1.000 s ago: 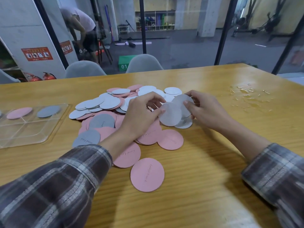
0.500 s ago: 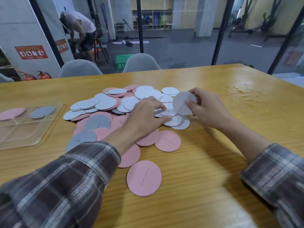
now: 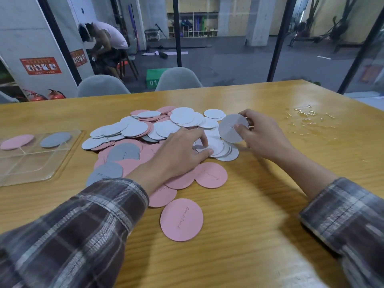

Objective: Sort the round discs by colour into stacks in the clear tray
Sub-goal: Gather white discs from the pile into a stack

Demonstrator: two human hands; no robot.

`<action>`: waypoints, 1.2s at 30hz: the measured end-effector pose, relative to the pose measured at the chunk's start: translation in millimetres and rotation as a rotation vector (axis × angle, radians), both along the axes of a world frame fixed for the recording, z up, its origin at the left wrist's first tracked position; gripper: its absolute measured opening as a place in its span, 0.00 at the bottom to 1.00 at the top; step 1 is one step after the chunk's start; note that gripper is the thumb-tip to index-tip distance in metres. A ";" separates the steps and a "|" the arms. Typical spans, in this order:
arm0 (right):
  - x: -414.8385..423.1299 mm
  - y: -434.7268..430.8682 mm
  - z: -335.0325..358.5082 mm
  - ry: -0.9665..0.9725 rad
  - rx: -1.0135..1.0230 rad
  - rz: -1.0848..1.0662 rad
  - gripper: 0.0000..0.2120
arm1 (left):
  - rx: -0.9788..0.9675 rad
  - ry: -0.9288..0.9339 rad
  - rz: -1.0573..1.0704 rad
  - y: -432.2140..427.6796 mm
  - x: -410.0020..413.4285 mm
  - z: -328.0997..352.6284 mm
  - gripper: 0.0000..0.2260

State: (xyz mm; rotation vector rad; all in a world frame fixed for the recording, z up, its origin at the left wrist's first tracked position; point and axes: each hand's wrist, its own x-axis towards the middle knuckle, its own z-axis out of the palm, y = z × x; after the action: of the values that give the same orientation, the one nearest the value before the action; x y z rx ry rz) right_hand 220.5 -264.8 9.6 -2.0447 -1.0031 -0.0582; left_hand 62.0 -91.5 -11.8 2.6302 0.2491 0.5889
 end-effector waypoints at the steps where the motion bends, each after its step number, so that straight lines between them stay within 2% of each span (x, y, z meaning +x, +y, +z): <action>1: -0.2 0.3 0.4 -0.002 0.000 -0.004 0.09 | -0.014 -0.004 -0.002 -0.4 -0.3 0.3 0.10; 4: -2.9 0.8 1.7 0.008 -0.006 -0.002 0.09 | -0.107 -0.085 0.007 -1.2 -1.0 0.7 0.14; 8: -10.4 1.0 2.8 0.083 -0.009 0.034 0.07 | -0.275 -0.242 0.036 -1.7 -0.2 7.4 0.12; 10: -13.2 1.5 2.9 0.130 0.001 0.060 0.08 | -0.299 -0.284 0.058 -3.5 2.0 12.0 0.11; 14: -15.8 3.1 2.5 0.177 0.009 0.113 0.10 | -0.300 -0.340 0.073 -6.5 7.0 16.8 0.02; 17: -15.9 4.4 0.9 0.190 0.021 0.152 0.10 | -0.312 -0.364 0.098 -7.6 10.5 17.0 0.02; 23: -15.1 5.1 -2.3 0.088 0.005 0.216 0.05 | -0.311 -0.250 0.149 -7.4 13.6 11.1 0.05; 25: -11.2 4.4 -4.1 0.046 -0.002 0.172 0.06 | -0.173 -0.180 0.163 -4.1 12.3 7.8 0.08; 27: -8.3 3.2 -3.8 0.032 -0.011 0.132 0.08 | -0.012 -0.050 0.211 -1.8 10.0 6.6 0.17; 30: -5.6 2.7 -2.8 0.012 -0.017 0.081 0.10 | 0.104 0.069 0.282 1.3 7.8 8.4 0.23; 33: -3.8 3.3 -4.7 -0.008 -0.021 0.051 0.10 | 0.143 0.085 0.302 2.1 6.2 7.4 0.22; 36: -4.5 2.5 -4.6 -0.006 -0.016 0.048 0.10 | 0.060 0.020 0.279 2.6 5.2 4.0 0.23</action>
State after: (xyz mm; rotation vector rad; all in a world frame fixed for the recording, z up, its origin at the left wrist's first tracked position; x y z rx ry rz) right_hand 216.1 -262.3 5.0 -2.0352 -1.0592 -0.0314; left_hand 67.2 -88.9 -7.8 2.6801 0.6205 0.6690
